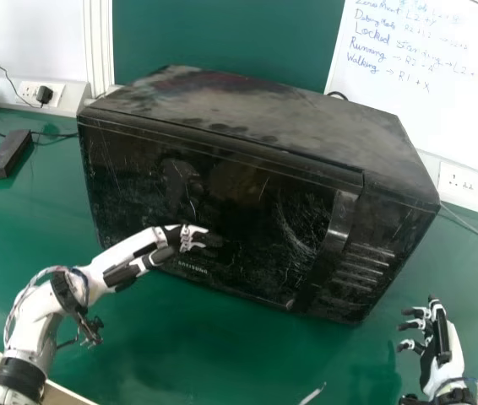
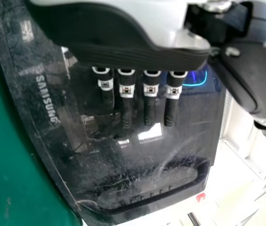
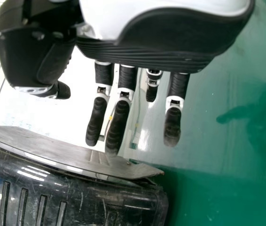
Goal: Put biscuit inside oven
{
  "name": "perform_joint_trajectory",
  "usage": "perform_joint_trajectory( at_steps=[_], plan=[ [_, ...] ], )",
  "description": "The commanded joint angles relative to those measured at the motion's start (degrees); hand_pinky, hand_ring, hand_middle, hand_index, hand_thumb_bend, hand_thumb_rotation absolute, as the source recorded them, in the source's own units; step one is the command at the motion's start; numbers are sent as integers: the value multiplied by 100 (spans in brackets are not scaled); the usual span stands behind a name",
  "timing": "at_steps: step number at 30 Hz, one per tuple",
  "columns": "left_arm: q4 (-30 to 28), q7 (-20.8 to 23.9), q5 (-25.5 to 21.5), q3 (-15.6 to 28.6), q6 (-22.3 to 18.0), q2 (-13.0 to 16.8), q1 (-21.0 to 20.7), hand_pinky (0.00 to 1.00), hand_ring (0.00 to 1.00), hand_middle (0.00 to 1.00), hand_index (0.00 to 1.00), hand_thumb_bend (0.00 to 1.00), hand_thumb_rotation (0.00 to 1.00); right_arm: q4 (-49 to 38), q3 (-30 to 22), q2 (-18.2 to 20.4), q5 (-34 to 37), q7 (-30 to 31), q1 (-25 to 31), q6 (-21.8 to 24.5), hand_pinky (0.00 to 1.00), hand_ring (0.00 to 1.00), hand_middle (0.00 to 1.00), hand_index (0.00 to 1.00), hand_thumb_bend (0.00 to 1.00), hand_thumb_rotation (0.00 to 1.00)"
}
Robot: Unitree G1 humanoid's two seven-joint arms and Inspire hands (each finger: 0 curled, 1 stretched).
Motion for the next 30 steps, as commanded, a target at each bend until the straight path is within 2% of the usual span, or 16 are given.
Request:
perform_joint_trajectory(
  at_steps=[1,5,6,10,12,14,16,19,22,24,26,28,30],
  plan=[
    [157,55,92,-15,-100,38,-42,71,81,88,85,66,60,16,-5,68,-31,-62,2,-80,23,25,32,43,53,86],
    [190,-2,18,17,-109,87,-35,70,81,88,85,65,61,163,-32,244,-74,-245,-107,-166,30,30,36,47,53,76],
    [183,-20,-8,35,-91,110,-22,70,81,87,85,65,61,203,-7,265,-125,-305,-132,-186,32,32,37,48,55,72],
    [130,-65,-147,167,-134,224,91,67,77,81,81,62,60,457,155,258,-466,-550,-225,-268,40,37,41,52,54,66],
    [93,-81,-230,258,-152,301,186,61,71,76,78,60,59,571,185,334,-608,-764,-326,-267,39,40,47,56,57,60],
    [-13,-47,-329,355,-87,374,338,57,66,72,75,57,54,610,198,414,-740,-1021,-447,-124,36,42,48,59,59,54],
    [-74,-2,-379,470,-113,460,520,55,62,69,72,56,54,684,159,501,-773,-1190,-578,-41,35,43,50,62,59,50],
    [-7,-208,-619,679,-136,583,761,54,59,66,72,51,54,803,121,602,-802,-1375,-725,-24,35,43,52,60,58,45],
    [21,-349,-858,884,-13,678,1006,56,61,67,75,42,50,914,156,614,-920,-1504,-782,-25,38,45,54,61,60,44],
    [-149,-153,-887,1007,134,725,1293,59,62,68,77,38,46,999,170,587,-964,-1485,-785,-97,41,49,58,65,60,46],
    [-386,185,-748,1108,189,801,1622,62,62,69,78,37,49,1087,188,554,-1037,-1460,-786,-192,46,53,60,66,59,46],
    [-434,370,-761,1194,266,833,1771,64,63,70,79,39,52,1160,183,551,-1086,-1458,-802,-261,46,53,59,66,60,48],
    [-330,463,-866,1283,367,802,1771,63,63,70,78,39,45,1197,109,610,-1036,-1481,-859,-254,43,48,56,64,62,49]
  ],
)
